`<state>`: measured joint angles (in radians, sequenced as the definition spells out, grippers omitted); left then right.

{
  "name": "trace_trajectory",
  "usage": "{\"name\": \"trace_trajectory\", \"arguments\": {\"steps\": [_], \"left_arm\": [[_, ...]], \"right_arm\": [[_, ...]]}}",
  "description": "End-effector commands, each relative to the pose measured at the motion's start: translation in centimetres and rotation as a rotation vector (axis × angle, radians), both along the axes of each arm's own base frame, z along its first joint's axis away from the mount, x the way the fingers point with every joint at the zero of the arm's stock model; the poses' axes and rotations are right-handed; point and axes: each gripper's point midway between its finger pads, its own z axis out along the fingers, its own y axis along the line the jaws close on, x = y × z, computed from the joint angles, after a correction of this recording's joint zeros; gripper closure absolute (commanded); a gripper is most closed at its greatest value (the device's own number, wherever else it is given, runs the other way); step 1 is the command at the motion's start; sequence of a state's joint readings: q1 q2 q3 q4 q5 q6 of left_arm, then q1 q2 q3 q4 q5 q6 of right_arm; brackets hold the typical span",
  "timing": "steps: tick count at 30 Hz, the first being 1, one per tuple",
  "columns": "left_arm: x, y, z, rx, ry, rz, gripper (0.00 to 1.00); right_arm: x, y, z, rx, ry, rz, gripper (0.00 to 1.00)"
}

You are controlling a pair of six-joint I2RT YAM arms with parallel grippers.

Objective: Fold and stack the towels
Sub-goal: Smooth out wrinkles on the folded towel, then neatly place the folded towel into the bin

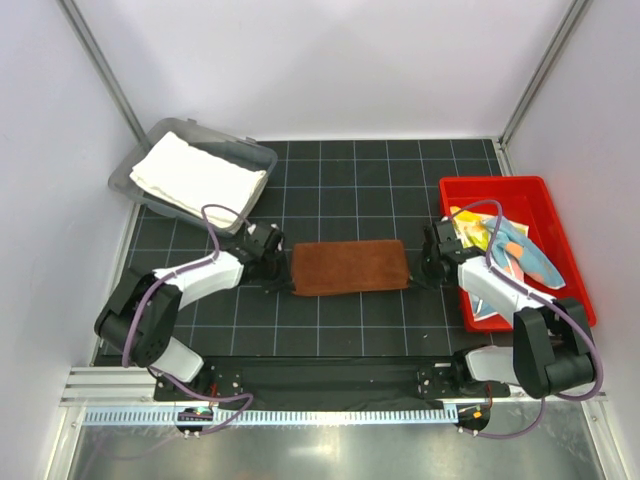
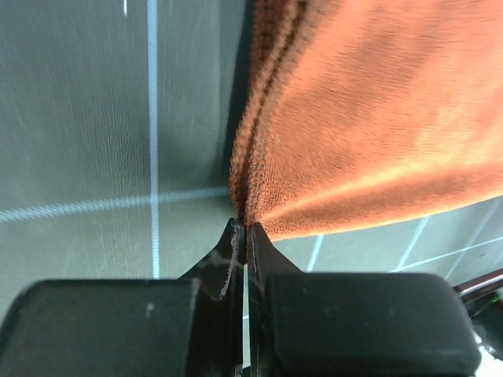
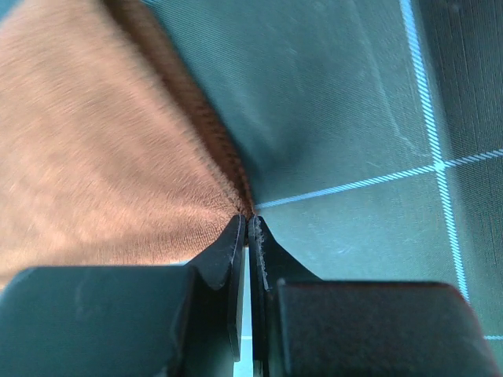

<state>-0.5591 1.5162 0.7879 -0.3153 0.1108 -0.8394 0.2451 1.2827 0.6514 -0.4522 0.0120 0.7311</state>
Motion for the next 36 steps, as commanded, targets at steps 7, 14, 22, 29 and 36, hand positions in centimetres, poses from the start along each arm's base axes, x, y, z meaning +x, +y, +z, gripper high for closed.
{"name": "trace_trajectory", "arguments": {"steps": [7,14,22,29,36], "left_arm": [[-1.6,-2.2,1.1,-0.096,0.004,-0.070,0.54],[1.1,-2.8,6.6,-0.086,-0.149,-0.127,0.47],[-0.4,-5.2,2.8,-0.118,-0.071,-0.166,0.76],[-1.0,-4.7,2.2,-0.113,-0.053,-0.153,0.82],[-2.3,-4.5,1.4,-0.116,0.015,-0.142,0.80]], "right_arm": [[0.0,-2.1,-0.9,-0.116,0.003,-0.016,0.81],[0.8,-1.7,2.4,-0.098,-0.047,0.001,0.68],[3.3,6.5,5.9,0.247,-0.183,0.256,0.70],[2.7,15.8,6.0,0.481,-0.182,0.553,0.72],[0.6,20.9,4.3,0.562,-0.153,0.678,0.72]]}}
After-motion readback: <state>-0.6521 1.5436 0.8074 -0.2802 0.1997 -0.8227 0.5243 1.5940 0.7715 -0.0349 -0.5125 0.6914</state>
